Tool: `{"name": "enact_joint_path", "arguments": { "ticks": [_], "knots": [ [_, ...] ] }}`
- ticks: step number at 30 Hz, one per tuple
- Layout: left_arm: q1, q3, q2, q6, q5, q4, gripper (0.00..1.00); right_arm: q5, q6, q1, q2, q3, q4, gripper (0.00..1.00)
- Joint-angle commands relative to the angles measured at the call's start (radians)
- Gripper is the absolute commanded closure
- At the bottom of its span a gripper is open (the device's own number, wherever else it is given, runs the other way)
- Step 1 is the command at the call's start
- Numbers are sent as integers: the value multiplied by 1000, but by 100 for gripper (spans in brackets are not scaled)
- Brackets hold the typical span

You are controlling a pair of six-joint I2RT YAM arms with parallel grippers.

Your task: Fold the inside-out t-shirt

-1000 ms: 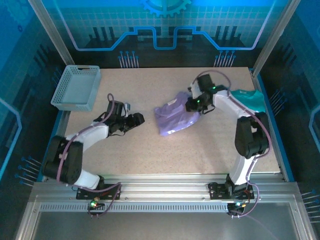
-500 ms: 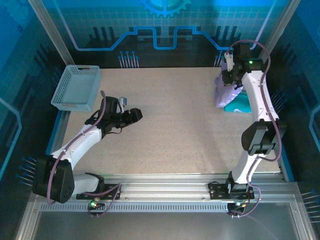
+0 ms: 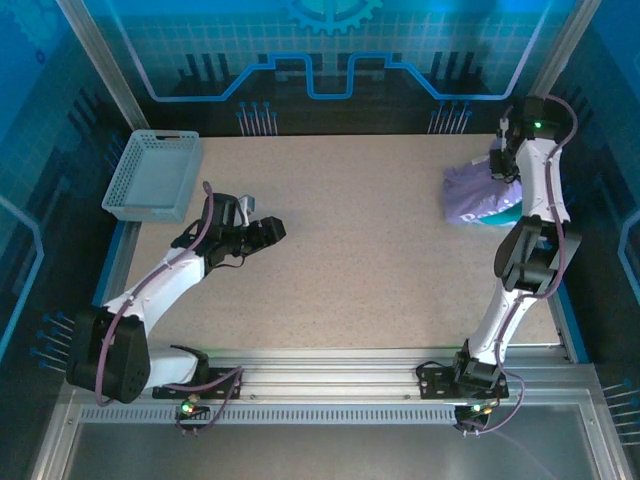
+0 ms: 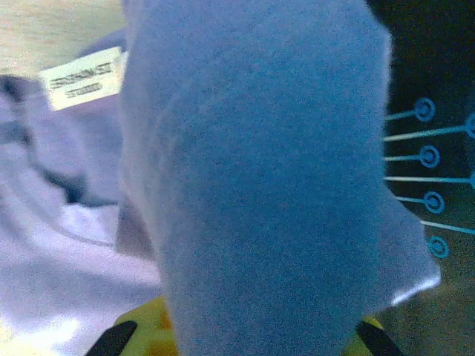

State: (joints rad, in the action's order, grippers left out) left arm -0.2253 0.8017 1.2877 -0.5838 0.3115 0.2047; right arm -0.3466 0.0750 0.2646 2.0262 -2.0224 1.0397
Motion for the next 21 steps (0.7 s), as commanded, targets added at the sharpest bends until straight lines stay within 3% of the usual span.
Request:
{"name": "enact_joint_path", "arguments": {
  "ticks": [1, 4, 7, 11, 15, 18, 21],
  "knots": [
    [-3, 3, 14, 11, 19, -4, 28, -132, -34, 38, 103, 0, -62, 68],
    [-3, 1, 18, 10, 18, -2, 28, -235, -49, 47, 209, -93, -40, 44],
    [-3, 7, 19, 13, 13, 6, 28, -244, -67, 26, 232, -170, -16, 32],
    [-3, 8, 11, 22, -14, 16, 27, -279, -76, -65, 107, -116, -55, 18],
    [-2, -5, -13, 32, -68, 9, 26, -263, -121, -176, -137, 140, -168, 11],
    [1, -17, -52, 59, -129, 2, 21, -143, -183, -249, -367, 438, -298, 9],
    [6, -56, -131, 102, -261, -7, 14, -36, -206, -325, -623, 757, -472, 3]
  ]
}}
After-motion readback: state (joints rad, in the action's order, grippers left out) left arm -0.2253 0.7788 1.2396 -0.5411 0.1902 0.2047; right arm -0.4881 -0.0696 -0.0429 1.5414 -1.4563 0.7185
